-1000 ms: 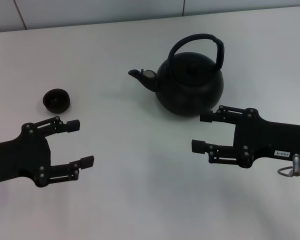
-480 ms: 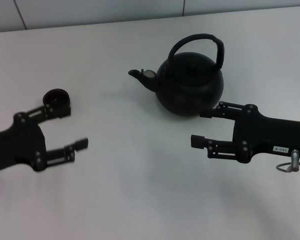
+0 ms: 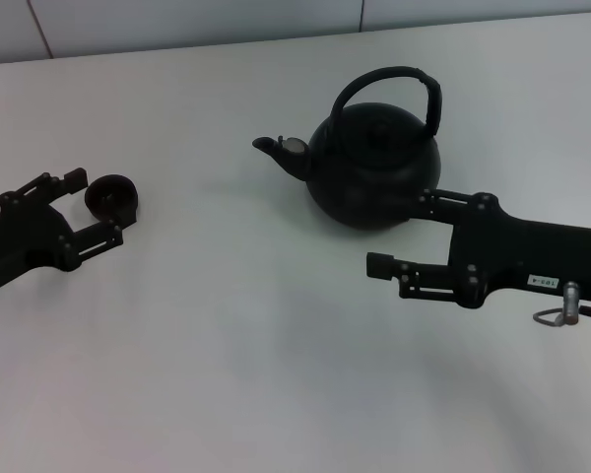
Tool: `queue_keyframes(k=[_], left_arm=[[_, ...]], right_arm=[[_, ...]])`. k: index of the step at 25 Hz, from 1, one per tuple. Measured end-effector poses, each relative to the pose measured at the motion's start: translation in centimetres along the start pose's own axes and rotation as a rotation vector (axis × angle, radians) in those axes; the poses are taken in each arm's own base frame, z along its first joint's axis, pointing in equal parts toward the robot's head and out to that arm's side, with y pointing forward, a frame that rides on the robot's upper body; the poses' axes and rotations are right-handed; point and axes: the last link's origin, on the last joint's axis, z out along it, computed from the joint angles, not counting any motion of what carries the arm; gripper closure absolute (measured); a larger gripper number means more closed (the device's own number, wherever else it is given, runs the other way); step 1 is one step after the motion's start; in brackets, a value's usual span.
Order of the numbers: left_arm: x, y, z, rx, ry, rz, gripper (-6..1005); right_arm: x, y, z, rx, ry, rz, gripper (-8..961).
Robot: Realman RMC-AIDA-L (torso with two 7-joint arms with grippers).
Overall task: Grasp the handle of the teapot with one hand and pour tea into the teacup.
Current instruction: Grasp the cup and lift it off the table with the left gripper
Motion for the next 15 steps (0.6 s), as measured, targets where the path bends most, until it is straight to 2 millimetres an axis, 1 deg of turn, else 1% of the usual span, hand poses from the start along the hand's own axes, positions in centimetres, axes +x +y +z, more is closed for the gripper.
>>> queue_keyframes(k=[4, 8, 10, 13, 15], left_arm=[[-0.8, -0.9, 0.7, 0.070, -0.043, -0.023, 199], [-1.2, -1.5, 1.0, 0.115, -0.070, -0.019, 201], [-1.3, -1.6, 1.0, 0.124, -0.081, 0.013, 202], [-1.3, -1.6, 1.0, 0.124, -0.081, 0.013, 203], [-1.5, -1.5, 1.1, 0.116, -0.089, 0.055, 204]], right_arm=[[-0.1, -0.1, 0.2, -0.004, -0.002, -0.003, 214], [-0.2, -0.1, 0.3, -0.010, 0.000, -0.007, 215], [-0.3, -0.1, 0.4, -0.012, -0.001, -0.010, 216], [-0.3, -0.1, 0.4, -0.013, -0.002, -0.011, 217], [-0.4, -0.2, 0.5, -0.014, -0.003, -0.013, 217]])
